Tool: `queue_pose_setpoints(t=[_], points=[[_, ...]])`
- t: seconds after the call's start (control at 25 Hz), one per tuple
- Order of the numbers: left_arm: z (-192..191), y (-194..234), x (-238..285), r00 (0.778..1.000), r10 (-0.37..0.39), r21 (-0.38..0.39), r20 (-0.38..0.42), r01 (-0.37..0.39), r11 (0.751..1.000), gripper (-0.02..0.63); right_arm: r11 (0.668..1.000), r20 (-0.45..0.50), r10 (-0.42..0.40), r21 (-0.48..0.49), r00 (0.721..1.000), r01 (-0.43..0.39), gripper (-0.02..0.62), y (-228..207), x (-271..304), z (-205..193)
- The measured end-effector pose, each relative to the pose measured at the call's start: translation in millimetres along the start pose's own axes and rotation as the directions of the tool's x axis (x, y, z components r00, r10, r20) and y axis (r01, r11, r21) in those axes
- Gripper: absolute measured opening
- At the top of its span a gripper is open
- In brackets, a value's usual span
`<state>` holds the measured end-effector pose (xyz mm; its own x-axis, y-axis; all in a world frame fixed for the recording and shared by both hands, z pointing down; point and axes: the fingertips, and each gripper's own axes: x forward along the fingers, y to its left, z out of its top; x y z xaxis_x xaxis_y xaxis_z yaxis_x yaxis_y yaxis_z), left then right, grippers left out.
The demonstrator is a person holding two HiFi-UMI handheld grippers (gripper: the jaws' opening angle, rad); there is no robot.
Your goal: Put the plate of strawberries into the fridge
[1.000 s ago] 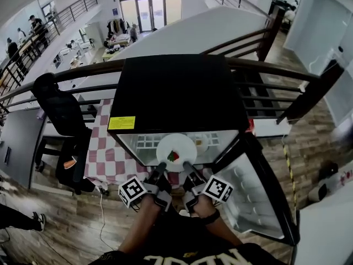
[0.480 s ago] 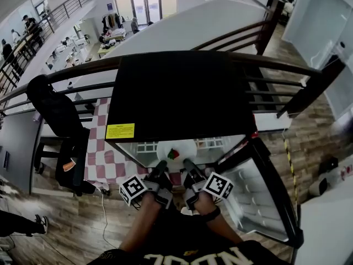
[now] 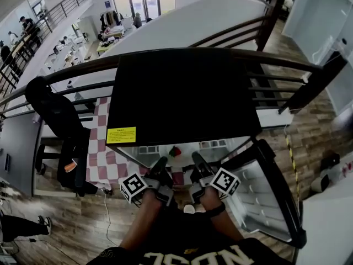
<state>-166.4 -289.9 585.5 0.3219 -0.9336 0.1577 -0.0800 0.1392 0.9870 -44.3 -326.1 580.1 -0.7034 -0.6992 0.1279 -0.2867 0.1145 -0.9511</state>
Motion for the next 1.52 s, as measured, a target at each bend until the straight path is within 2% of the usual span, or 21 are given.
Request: queue_pose_setpoints(t=[0.12,0.24,0.28,0.32,0.4,0.48,0.6,0.64,0.72,0.84,0.92,1.0,1.12,1.2,1.28,1.32,1.4,1.52], points=[[1,-2,0,1.000,0.003,0.005,-0.002,-0.003,1.000,0.035,1.000,0.001,-0.004,-0.009,1.000,0.004,0.071,2,0,-1],[-3,-12,3,0.999,-0.037,0.025,-0.030,0.037,0.999,0.107,1.000,0.001,0.006,-0.028,1.000,-0.006,0.072,4,0,-1],[-6,-18,4,0.997,-0.059,0.036,-0.049,0.061,0.997,0.154,0.999,0.000,0.027,-0.037,1.000,-0.027,0.087,8,1,-1],[-8,-23,6,0.995,-0.075,0.049,-0.068,0.079,0.996,0.199,0.999,-0.004,0.034,-0.030,0.999,-0.035,0.131,11,0,-2],[-10,-26,7,0.992,-0.086,0.080,-0.091,0.093,0.992,0.219,0.999,-0.022,0.035,-0.022,0.999,-0.036,0.219,15,0,-6],[-10,-26,5,0.992,-0.087,0.101,-0.096,0.097,0.990,0.231,0.994,-0.040,0.059,-0.088,0.997,-0.062,0.257,21,2,-9],[-10,-26,2,0.992,-0.092,0.113,-0.091,0.102,0.988,0.241,0.969,-0.051,0.054,-0.238,0.997,-0.064,0.288,23,1,-7],[-11,-26,1,0.992,-0.093,0.113,-0.088,0.103,0.988,0.244,0.967,-0.044,0.045,-0.249,0.998,-0.055,0.304,22,-1,-7],[-11,-25,-3,0.992,-0.096,0.108,-0.083,0.104,0.989,0.247,0.970,-0.027,0.033,-0.241,0.999,-0.038,0.377,20,-4,-6],[-11,-20,-11,0.993,-0.093,0.121,-0.072,0.101,0.988,0.249,0.967,-0.022,0.034,-0.251,0.999,-0.039,0.391,19,-11,-6],[-10,-21,-17,0.994,-0.095,0.164,-0.061,0.104,0.981,0.249,0.958,-0.023,0.050,-0.281,0.998,-0.055,0.390,22,-17,-7],[-10,-28,-22,0.994,-0.102,0.233,-0.045,0.110,0.966,0.249,0.934,-0.020,0.063,-0.352,0.998,-0.066,0.390,28,-22,-8],[-12,-27,-31,0.997,-0.063,0.375,-0.051,0.078,0.924,0.249,0.882,-0.021,0.078,-0.466,0.997,-0.078,0.390,38,-30,-13],[-15,-28,-36,0.997,-0.048,0.443,-0.055,0.067,0.894,0.249,0.855,-0.017,0.077,-0.513,0.997,-0.075,0.390,41,-34,-16],[-20,-27,-41,0.998,-0.025,0.531,-0.060,0.053,0.846,0.249,0.818,-0.017,0.060,-0.573,0.998,-0.059,0.390,40,-37,-19],[-23,-26,-43,0.998,-0.006,0.584,-0.063,0.042,0.810,0.249,0.790,-0.018,0.045,-0.611,0.999,-0.047,0.390,39,-38,-21],[-29,-24,-45,0.998,0.033,0.695,-0.054,0.014,0.719,0.247,0.722,-0.014,0.005,-0.691,1.000,-0.014,0.390,35,-41,-25],[-31,-24,-48,0.997,0.072,0.838,0.008,-0.046,0.544,0.247,0.617,-0.015,-0.044,-0.787,0.999,0.015,0.388,32,-43,-33]])
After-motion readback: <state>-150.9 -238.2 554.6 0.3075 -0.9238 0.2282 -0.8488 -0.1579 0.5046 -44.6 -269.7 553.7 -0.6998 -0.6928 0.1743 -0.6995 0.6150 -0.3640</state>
